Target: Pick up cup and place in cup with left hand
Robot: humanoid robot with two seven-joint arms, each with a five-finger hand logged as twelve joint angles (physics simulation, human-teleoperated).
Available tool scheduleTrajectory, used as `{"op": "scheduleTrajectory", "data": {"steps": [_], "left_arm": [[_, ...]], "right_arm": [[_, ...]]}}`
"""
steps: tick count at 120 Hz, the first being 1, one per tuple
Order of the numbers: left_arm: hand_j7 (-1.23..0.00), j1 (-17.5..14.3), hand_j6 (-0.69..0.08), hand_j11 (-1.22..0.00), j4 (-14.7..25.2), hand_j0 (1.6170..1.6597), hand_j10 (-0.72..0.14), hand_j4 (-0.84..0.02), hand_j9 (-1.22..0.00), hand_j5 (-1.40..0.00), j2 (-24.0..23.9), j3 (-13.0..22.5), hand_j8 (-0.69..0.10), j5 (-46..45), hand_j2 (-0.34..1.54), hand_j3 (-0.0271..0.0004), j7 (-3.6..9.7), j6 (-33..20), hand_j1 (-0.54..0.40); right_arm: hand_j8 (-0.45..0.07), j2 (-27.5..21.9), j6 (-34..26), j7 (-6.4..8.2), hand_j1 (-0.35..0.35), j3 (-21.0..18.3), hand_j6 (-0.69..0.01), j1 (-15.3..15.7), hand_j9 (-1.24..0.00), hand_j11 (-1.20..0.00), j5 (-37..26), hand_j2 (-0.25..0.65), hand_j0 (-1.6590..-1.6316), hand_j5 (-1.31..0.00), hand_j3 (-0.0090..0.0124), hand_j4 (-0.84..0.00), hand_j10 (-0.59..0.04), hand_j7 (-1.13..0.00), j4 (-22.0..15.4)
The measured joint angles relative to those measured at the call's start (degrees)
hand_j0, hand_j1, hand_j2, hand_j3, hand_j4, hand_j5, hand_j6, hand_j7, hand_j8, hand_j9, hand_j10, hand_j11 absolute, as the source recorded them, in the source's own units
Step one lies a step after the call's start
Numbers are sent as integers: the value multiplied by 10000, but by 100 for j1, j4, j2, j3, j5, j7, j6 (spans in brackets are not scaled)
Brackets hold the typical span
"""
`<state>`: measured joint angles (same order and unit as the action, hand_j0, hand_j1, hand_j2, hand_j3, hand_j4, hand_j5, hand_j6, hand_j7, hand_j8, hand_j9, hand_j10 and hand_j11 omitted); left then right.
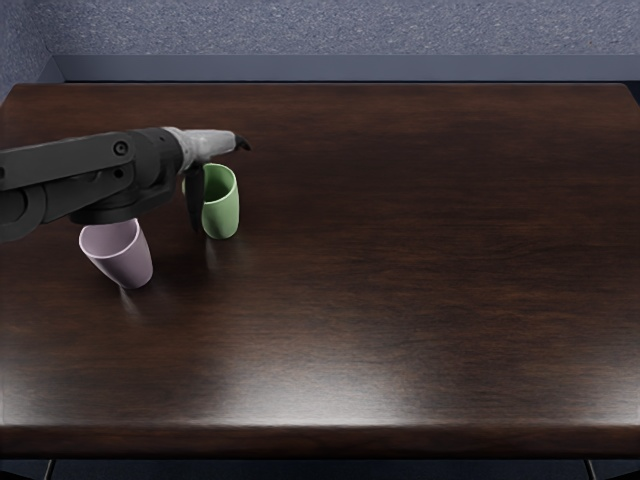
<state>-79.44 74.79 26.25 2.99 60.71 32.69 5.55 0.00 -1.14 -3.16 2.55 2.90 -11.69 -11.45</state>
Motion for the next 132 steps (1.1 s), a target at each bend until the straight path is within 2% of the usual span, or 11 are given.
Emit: {"op": "scheduleTrajectory", "data": {"steps": [30, 53, 102, 132], "left_arm": [[-2402, -21, -1891, -2400, -211, 16580, -1874, -1879, -2401, -2404, -166, 1, -1887, 34, 389, 0, 0, 46, 1290], [-2550, 20, -2001, -2547, -374, 16580, -1986, -1991, -2548, -2551, -208, 12, -1998, 36, 411, 0, -7, 154, 1154], [-2809, 133, -2202, -2807, -425, 16580, -2186, -2191, -2808, -2811, -208, 36, -2199, 31, 453, 0, -7, 170, 916], [-3634, 130, -2815, -3631, -577, 16581, -2801, -2805, -3632, -3636, -231, 30, -2812, -11, 772, 0, -15, 166, -92]], "right_arm": [[-239, 0, 0, 0, -3203, 0, -240, -8, -311, -311, 0, -49, -16581, -311, 0, -240, -239, -311, 2], [-240, 0, 0, 1, -3203, 0, -240, -9, -311, -311, 0, -49, -16581, -311, 0, -240, -239, -311, 3], [-240, 0, -7, 9, -3203, 0, -240, -2, -311, -311, 0, -49, -16581, -311, 0, -240, -239, -311, 3], [-240, 0, -9, 9, -3203, 0, -240, -6, -311, -311, 0, -49, -16581, -311, 0, -240, -239, -311, 3]]}}
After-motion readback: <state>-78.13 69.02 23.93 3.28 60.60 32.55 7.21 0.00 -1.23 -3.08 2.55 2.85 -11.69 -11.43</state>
